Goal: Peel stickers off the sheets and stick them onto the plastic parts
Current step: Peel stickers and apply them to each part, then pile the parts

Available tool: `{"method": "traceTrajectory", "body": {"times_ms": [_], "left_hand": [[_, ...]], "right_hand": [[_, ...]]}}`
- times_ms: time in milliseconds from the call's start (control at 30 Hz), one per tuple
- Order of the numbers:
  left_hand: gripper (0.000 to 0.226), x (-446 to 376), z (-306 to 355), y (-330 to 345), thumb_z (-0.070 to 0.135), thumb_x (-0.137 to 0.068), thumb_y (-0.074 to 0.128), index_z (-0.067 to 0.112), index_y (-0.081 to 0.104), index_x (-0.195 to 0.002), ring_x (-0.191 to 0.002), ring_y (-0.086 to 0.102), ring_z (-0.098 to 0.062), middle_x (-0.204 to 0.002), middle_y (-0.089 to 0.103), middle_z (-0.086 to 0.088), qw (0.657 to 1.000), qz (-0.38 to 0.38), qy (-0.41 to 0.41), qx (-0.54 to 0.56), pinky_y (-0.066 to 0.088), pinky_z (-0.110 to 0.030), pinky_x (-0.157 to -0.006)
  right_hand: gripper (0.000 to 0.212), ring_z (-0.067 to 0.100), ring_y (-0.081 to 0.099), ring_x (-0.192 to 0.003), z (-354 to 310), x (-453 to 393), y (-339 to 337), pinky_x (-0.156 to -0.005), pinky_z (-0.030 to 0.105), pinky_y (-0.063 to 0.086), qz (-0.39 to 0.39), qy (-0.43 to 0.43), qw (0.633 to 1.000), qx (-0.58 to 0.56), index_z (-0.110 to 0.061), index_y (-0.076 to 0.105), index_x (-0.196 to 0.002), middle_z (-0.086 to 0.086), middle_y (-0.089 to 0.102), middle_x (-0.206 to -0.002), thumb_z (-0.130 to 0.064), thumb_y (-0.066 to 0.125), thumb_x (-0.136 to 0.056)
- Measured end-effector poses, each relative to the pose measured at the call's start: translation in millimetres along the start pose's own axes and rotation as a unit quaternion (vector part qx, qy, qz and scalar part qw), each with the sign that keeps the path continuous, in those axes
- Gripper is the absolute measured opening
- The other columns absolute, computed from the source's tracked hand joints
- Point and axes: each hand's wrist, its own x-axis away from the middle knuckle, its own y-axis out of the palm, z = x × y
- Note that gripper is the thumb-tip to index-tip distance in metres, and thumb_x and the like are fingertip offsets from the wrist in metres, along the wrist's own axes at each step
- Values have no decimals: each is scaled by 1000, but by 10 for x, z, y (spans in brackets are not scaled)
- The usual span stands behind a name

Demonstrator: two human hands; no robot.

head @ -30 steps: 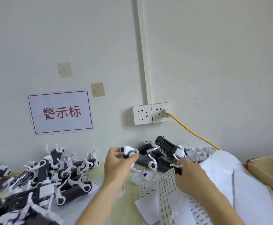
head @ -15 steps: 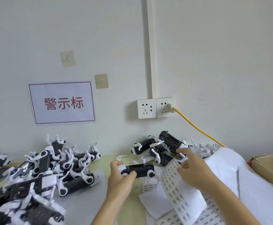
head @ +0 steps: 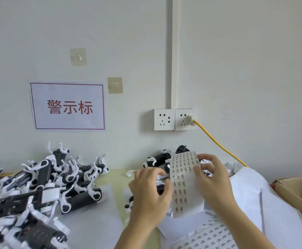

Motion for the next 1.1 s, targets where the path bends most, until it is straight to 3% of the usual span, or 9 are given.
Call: {"method": "traceTrajectory", "body": {"times_ms": [133, 200, 300, 367, 500, 633, 733, 933, 1100], "left_hand": [[20, 19, 84, 42, 44, -91, 65, 24, 68, -89, -95, 56, -5, -77, 66, 13, 996, -39, -36, 69, 38, -29, -86], [15, 2, 104, 10, 36, -89, 73, 22, 68, -88, -74, 63, -11, -71, 69, 4, 980, -44, -91, 172, 49, -29, -69], [10, -29, 93, -40, 23, -88, 75, 15, 70, -85, -63, 67, -12, -70, 73, 0, 942, -66, -155, 291, 54, -33, -61], [12, -40, 64, -47, 20, -89, 74, 10, 73, -82, -59, 66, -11, -69, 73, -3, 927, -53, -184, 321, 52, -25, -56], [13, -73, -7, -55, 24, -89, 73, 13, 74, -84, -61, 66, -13, -74, 76, -4, 898, 19, -247, 364, 57, -34, -62], [14, -94, -83, -66, 26, -89, 74, 12, 73, -88, -71, 70, -24, -80, 77, -7, 881, 65, -271, 382, 60, -53, -76], [12, -89, -88, -62, 24, -89, 74, 14, 73, -85, -69, 70, -23, -78, 76, -7, 884, 85, -263, 377, 59, -59, -77], [14, -84, -83, -65, 28, -89, 74, 15, 73, -83, -70, 70, -24, -74, 75, -5, 896, 105, -241, 358, 57, -48, -73], [17, -64, -71, -49, 26, -88, 75, 19, 64, -76, -59, 57, -15, -70, 67, 1, 941, 150, -160, 259, 44, -22, -58]], "right_hand": [[22, 22, 63, -65, -18, 35, 75, -67, 49, 58, 28, 16, 998, -46, -39, 59, -90, -10, 71, -80, -18, 63, -95], [21, 22, 63, -68, -34, 46, 86, -68, 52, 58, 40, 33, 996, -76, -38, 60, -88, -8, 72, -81, -19, 64, -95], [17, 25, 67, -77, -47, 55, 87, -72, 46, 58, 35, 45, 993, -108, -40, 64, -95, -6, 76, -83, -23, 65, -96], [18, 21, 68, -81, -30, 63, 94, -74, 42, 57, 19, 59, 991, -118, -43, 64, -105, -4, 75, -83, -29, 67, -94], [25, 28, 68, -98, -26, 82, 134, -90, 50, 55, -111, 150, 973, -136, -25, 68, -116, 7, 73, -105, -30, 69, -92], [13, 18, 72, -77, -58, 157, 178, -74, 32, 46, -268, 195, 941, -67, -9, 73, -97, 9, 78, -92, -19, 66, -92], [14, 17, 73, -77, -55, 182, 211, -70, 28, 44, -288, 188, 937, -59, -5, 71, -101, 8, 78, -92, -13, 64, -92], [14, 20, 71, -76, -79, 195, 207, -67, 26, 46, -281, 164, 942, -82, 2, 72, -99, 14, 77, -92, -4, 61, -93], [10, 15, 69, -69, -43, 166, 203, -70, 30, 48, -210, 168, 959, -91, -1, 73, -96, 11, 78, -89, -5, 64, -92]]}}
